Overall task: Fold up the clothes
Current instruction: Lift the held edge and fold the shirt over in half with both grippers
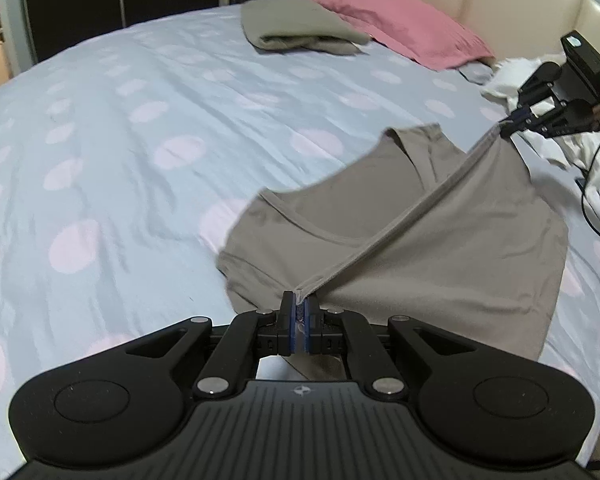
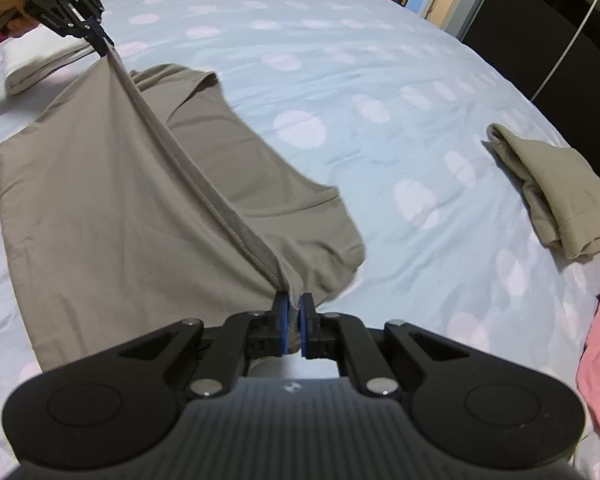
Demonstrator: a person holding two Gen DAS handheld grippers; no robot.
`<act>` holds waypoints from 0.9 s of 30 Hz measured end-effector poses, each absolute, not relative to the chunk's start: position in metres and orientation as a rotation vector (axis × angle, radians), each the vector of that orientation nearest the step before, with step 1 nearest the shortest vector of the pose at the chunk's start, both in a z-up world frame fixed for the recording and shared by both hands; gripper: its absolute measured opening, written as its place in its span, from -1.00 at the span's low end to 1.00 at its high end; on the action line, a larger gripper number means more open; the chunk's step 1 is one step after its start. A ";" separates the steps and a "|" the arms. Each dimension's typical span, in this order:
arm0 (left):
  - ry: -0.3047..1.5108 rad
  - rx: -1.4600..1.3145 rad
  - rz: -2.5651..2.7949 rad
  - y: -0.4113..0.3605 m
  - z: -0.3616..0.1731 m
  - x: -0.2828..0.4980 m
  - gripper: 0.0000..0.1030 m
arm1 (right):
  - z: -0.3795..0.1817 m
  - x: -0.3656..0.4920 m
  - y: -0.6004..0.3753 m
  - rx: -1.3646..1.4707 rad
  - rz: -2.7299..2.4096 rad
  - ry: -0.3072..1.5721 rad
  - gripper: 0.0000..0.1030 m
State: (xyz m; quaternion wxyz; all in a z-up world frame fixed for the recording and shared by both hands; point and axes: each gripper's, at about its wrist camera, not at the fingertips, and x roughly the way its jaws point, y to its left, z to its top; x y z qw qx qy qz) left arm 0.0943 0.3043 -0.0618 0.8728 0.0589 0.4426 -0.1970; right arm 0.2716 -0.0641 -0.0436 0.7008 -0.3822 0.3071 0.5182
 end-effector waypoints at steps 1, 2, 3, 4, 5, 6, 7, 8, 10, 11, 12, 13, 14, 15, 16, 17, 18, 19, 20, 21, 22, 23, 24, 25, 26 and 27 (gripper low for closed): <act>0.919 0.125 -0.399 0.305 -0.061 0.098 -0.96 | -0.043 0.274 -0.061 -0.854 1.148 0.680 -0.87; 0.913 0.126 -0.385 0.307 -0.061 0.102 -0.96 | -0.044 0.277 -0.059 -0.859 1.142 0.676 -0.88; 0.909 0.117 -0.373 0.310 -0.061 0.106 -0.96 | -0.045 0.280 -0.056 -0.861 1.136 0.674 -0.88; 0.905 0.109 -0.361 0.312 -0.061 0.110 -0.96 | -0.046 0.283 -0.053 -0.863 1.129 0.672 -0.88; 0.906 0.105 -0.349 0.315 -0.062 0.114 -0.96 | -0.048 0.286 -0.049 -0.866 1.122 0.671 -0.88; 0.907 0.101 -0.337 0.317 -0.063 0.118 -0.96 | -0.049 0.289 -0.046 -0.868 1.115 0.669 -0.87; 0.908 0.097 -0.325 0.319 -0.064 0.122 -0.96 | -0.051 0.293 -0.043 -0.870 1.109 0.668 -0.87; 0.909 0.094 -0.313 0.321 -0.064 0.127 -0.96 | -0.052 0.296 -0.040 -0.871 1.102 0.668 -0.88; 0.915 0.094 -0.298 0.322 -0.068 0.134 -0.96 | -0.055 0.302 -0.033 -0.879 1.091 0.664 -0.88; 0.918 0.094 -0.291 0.323 -0.070 0.138 -0.96 | -0.056 0.306 -0.029 -0.884 1.085 0.661 -0.88; 0.921 0.094 -0.283 0.323 -0.072 0.141 -0.96 | -0.057 0.309 -0.026 -0.887 1.078 0.658 -0.88; 0.923 0.095 -0.274 0.322 -0.075 0.144 -0.96 | -0.058 0.312 -0.022 -0.890 1.069 0.653 -0.88; 0.923 0.097 -0.266 0.322 -0.077 0.146 -0.96 | -0.059 0.316 -0.019 -0.892 1.061 0.649 -0.88; 0.923 0.099 -0.258 0.322 -0.079 0.148 -0.96 | -0.060 0.319 -0.016 -0.894 1.055 0.647 -0.88; 0.923 0.100 -0.249 0.322 -0.080 0.150 -0.96 | -0.061 0.322 -0.013 -0.895 1.049 0.646 -0.88; 0.920 0.098 -0.241 0.323 -0.082 0.152 -0.96 | -0.063 0.325 -0.010 -0.896 1.044 0.646 -0.88; 0.917 0.096 -0.233 0.324 -0.083 0.154 -0.96 | -0.064 0.328 -0.008 -0.897 1.039 0.647 -0.88; 0.918 0.095 -0.229 0.324 -0.084 0.155 -0.96 | -0.067 0.331 -0.005 -0.899 1.035 0.650 -0.88; 0.918 0.095 -0.226 0.325 -0.085 0.157 -0.96 | -0.070 0.334 -0.002 -0.904 1.031 0.653 -0.87; 0.918 0.095 -0.222 0.326 -0.086 0.159 -0.96 | -0.073 0.336 0.001 -0.908 1.030 0.659 -0.87; 0.918 0.095 -0.219 0.326 -0.087 0.160 -0.96 | -0.076 0.337 0.003 -0.914 1.028 0.663 -0.87; 0.918 0.095 -0.216 0.327 -0.088 0.162 -0.96 | -0.079 0.338 0.006 -0.919 1.027 0.667 -0.87; 0.918 0.096 -0.213 0.327 -0.089 0.163 -0.96 | -0.082 0.339 0.008 -0.925 1.027 0.670 -0.87; 0.922 0.100 -0.213 0.328 -0.091 0.164 -0.96 | -0.084 0.340 0.010 -0.930 1.026 0.673 -0.87; 0.926 0.101 -0.210 0.328 -0.093 0.165 -0.96 | -0.087 0.342 0.013 -0.936 1.025 0.676 -0.87; 0.932 0.100 -0.208 0.328 -0.095 0.165 -0.96 | -0.090 0.342 0.014 -0.942 1.022 0.677 -0.87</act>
